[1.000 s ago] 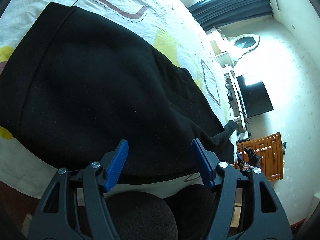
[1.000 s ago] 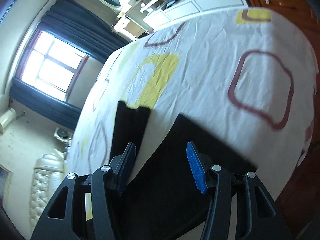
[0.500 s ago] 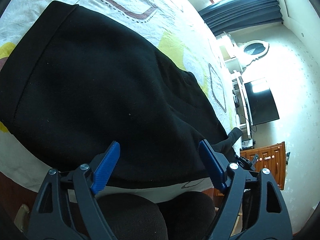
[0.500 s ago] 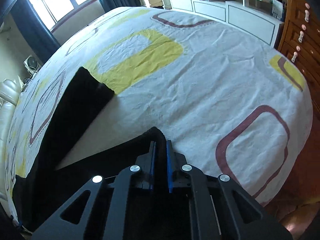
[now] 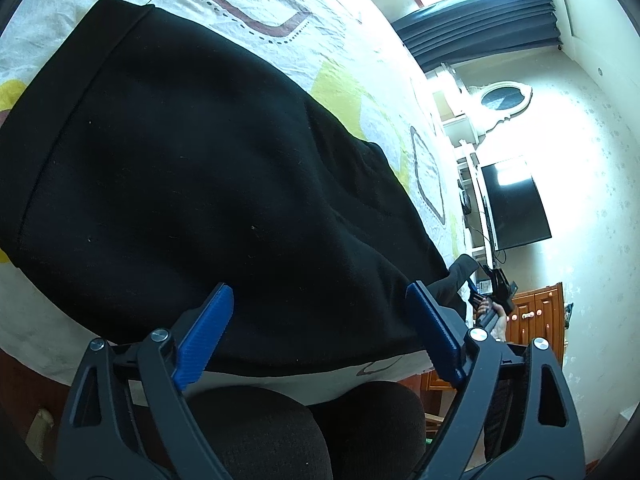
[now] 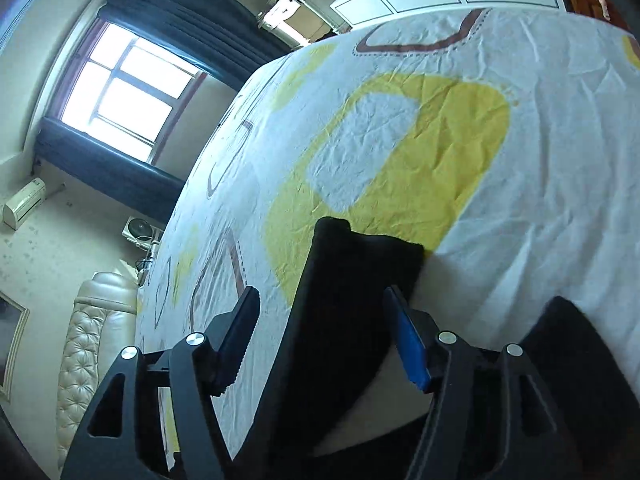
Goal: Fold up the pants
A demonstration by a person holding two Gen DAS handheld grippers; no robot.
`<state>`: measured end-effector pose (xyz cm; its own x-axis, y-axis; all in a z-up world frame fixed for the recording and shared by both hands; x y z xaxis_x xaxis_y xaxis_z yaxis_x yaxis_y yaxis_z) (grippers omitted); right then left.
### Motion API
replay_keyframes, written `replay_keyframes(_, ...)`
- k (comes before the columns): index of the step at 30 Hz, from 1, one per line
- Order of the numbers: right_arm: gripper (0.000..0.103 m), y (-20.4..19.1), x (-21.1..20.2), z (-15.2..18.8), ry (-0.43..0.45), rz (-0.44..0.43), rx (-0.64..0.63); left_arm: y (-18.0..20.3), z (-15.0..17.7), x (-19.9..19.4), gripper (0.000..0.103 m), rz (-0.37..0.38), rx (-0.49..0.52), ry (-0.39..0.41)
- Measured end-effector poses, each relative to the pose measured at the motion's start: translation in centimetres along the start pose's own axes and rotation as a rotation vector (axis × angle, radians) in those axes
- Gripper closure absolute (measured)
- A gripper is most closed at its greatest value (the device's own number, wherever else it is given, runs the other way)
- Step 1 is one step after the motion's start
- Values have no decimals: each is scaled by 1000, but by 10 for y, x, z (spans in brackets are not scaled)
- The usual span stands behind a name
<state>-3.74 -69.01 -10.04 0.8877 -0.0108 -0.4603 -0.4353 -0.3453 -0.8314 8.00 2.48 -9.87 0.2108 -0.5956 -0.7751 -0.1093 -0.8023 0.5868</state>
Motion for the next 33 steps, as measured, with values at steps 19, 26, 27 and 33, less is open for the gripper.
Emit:
replay_keyframes(19, 95, 27, -114, 34, 112, -89, 71, 113, 55, 46, 15, 167, 162, -97)
replay_keyframes(26, 95, 64, -105, 58, 79, -44, 154, 156, 74, 89, 15, 228, 67, -85)
replay_keyframes(27, 95, 67, -105, 60, 76, -45, 161, 161, 76, 94, 15, 228, 54, -81)
replay_keyframes(33, 93, 78, -98, 73, 68, -66, 205, 172, 89, 111, 15, 241, -17, -91)
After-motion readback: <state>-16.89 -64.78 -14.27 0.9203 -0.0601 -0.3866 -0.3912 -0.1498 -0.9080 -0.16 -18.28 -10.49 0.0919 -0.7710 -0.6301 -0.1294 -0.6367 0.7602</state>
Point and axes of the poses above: each gripper's, at about its wrist camera, not at the fingertips, and x roughly the way its jaws point, y to its right, z to its underside, the point moved 5 cm from there along x, roughly the way its jaws point, and after that the axes turned 12 degrees about -z, right-handed, at the moved point
